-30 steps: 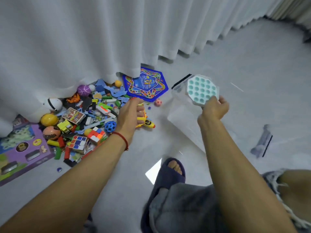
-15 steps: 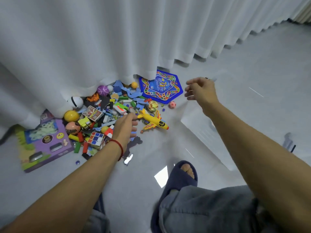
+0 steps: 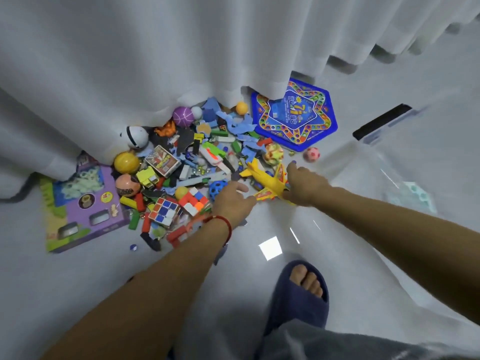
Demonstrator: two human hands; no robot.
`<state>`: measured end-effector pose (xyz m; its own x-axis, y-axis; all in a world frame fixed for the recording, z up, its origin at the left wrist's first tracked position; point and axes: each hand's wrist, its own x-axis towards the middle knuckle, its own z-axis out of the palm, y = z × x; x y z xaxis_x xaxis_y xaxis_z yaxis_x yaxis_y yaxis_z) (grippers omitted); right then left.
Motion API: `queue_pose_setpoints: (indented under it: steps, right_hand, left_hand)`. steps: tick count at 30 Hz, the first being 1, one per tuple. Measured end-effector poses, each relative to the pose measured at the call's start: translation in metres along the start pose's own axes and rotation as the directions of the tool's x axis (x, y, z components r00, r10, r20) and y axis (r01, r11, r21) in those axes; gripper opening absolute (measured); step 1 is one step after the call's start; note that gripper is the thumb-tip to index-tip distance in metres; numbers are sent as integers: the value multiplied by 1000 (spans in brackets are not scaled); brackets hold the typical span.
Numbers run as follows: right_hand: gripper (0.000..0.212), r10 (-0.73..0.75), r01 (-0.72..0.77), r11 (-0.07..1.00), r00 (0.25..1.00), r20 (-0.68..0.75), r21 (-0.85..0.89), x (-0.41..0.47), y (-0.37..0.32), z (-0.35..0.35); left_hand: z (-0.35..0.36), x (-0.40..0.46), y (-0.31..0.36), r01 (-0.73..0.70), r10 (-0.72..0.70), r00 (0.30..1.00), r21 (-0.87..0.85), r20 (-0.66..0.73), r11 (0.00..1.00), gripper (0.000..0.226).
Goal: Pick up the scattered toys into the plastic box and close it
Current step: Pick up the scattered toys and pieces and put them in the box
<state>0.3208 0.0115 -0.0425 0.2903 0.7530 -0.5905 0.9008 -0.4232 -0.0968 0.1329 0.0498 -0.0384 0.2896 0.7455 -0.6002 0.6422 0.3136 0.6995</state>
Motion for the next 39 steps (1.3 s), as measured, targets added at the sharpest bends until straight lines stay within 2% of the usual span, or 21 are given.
queue_pose_setpoints:
  steps: [1,3,6,12,15,18,20,21,23,24,26,30,31,32,34,35,37,39]
  right_hand:
    - [72,40,-39,999,999,-30,36,3,0,15]
    - [55,91,-74,990,984,-152,118,8,3,43]
    - [33,111,-43,974,948,-299,224,4,7,66]
    - [29,112,124,909,846,-521,397,-57,7,47]
    - [31,186,200,860,734,-653,469,-109,13,19]
    - [26,323,234,817,570,-755,526,-158,37,-16]
    - [26,457,193,772,493,-740,605,-181,66,-31]
    - [27,529,155,738,470,-706,657,-191,84,-36]
    - [34,660,75,631,472,-585,772,-205,119,-42]
    - [34,706,46,555,502,-499,831,-209,134,-42]
    - [32,745,-29,427,577,-334,904,-209,157,-38]
    - [32,699,-71,295,696,-164,953,-187,182,-32]
    - [31,688,-106,320,709,-154,941,-181,184,-36]
    - [31,684,-167,405,707,-177,899,-177,181,-43]
    - [35,652,-202,627,664,-366,752,-170,164,-62]
    - [36,592,-126,706,644,-484,697,-168,147,-71]
    - [34,446,93,778,615,-650,621,-156,103,-86]
    - [28,237,221,821,707,-666,527,-129,54,-93]
  left_hand:
    - [7,4,1,24,-23,1000,-37,14,999,29]
    - [17,12,1,69,-69,998,-109,7,992,29]
    - [26,18,-2,114,-125,991,-181,-47,977,25]
    - [22,-10,18,35,-97,972,-274,-213,961,13]
    - [25,-39,46,-57,-13,987,-426,-160,903,12]
    - [33,-73,80,-239,251,967,-484,-41,842,17]
    - [39,-91,96,-430,467,884,-353,23,831,25]
    - [43,-97,103,-537,560,826,-216,62,816,31]
    - [49,-102,115,-702,690,710,72,142,708,44]
    - [51,-104,121,-737,716,676,162,176,656,50]
    - [55,-103,130,-741,709,670,248,221,624,52]
    - [43,-90,127,-691,624,715,449,314,566,59]
    - [33,-85,127,-667,596,733,517,328,536,64]
    - [19,-80,129,-643,577,748,573,329,507,70]
    - [-10,-70,135,-592,555,781,623,287,511,77]
    - [-24,-64,136,-580,550,788,632,276,514,77]
    - [-49,-51,137,-560,527,800,673,287,483,80]
    - [-70,-38,130,-531,461,826,720,324,446,83]
